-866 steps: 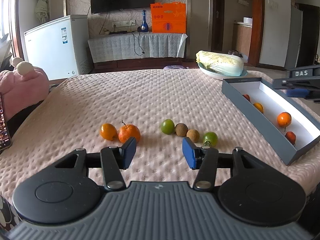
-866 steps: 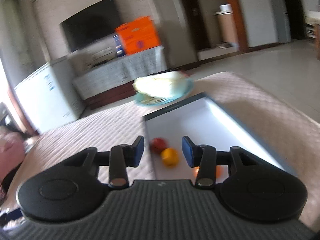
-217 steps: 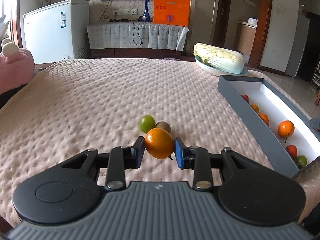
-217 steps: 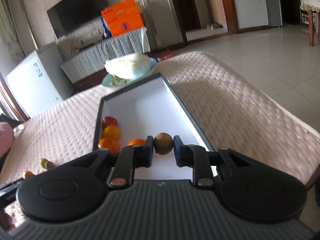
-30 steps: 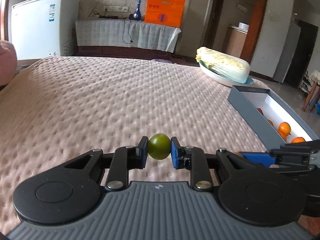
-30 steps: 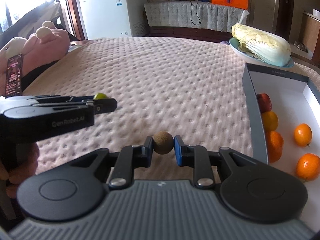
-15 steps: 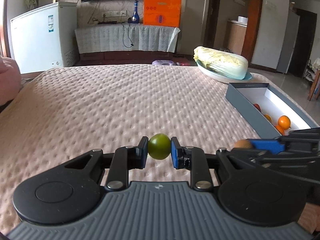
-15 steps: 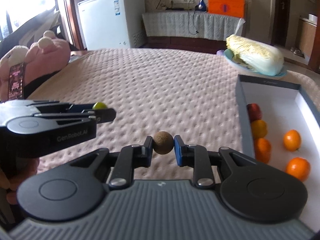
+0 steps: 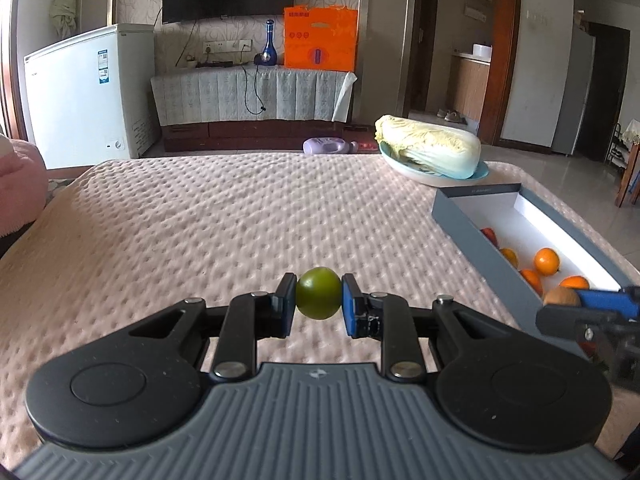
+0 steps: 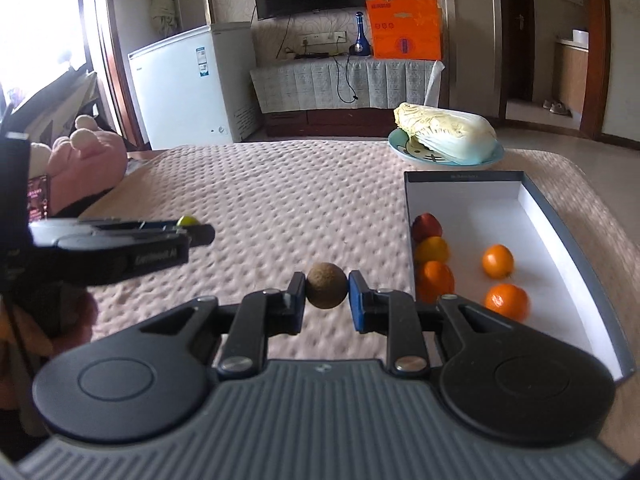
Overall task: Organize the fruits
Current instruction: 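Carry the longan over the box with the right tool while the left tool carries the lime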
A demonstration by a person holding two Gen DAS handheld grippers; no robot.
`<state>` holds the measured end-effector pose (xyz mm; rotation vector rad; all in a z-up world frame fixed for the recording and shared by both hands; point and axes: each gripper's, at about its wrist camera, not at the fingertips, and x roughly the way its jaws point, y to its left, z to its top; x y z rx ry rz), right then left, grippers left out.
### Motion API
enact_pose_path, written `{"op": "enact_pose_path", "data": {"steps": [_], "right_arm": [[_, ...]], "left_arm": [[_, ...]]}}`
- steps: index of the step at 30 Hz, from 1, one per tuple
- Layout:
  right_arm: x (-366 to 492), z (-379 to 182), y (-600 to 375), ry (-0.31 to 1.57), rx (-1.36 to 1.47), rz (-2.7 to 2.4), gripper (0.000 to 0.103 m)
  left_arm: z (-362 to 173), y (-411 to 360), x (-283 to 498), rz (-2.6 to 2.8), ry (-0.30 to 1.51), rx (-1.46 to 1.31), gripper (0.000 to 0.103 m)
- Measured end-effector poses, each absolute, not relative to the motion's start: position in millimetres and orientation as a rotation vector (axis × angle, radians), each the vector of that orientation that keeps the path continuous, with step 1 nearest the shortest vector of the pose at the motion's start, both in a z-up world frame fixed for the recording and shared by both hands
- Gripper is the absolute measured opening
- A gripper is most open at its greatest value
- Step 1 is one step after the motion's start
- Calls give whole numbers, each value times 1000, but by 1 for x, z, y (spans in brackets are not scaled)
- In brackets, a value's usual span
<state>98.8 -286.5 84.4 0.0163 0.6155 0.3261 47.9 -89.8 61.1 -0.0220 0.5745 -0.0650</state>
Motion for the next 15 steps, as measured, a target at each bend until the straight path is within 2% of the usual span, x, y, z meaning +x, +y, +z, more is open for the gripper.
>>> {"op": "enact_pose_path", "data": {"steps": [15], "right_arm": [[90, 93, -304, 585, 29, 300, 26]], "left_arm": [[66, -125, 50, -102, 571, -20, 28]]}}
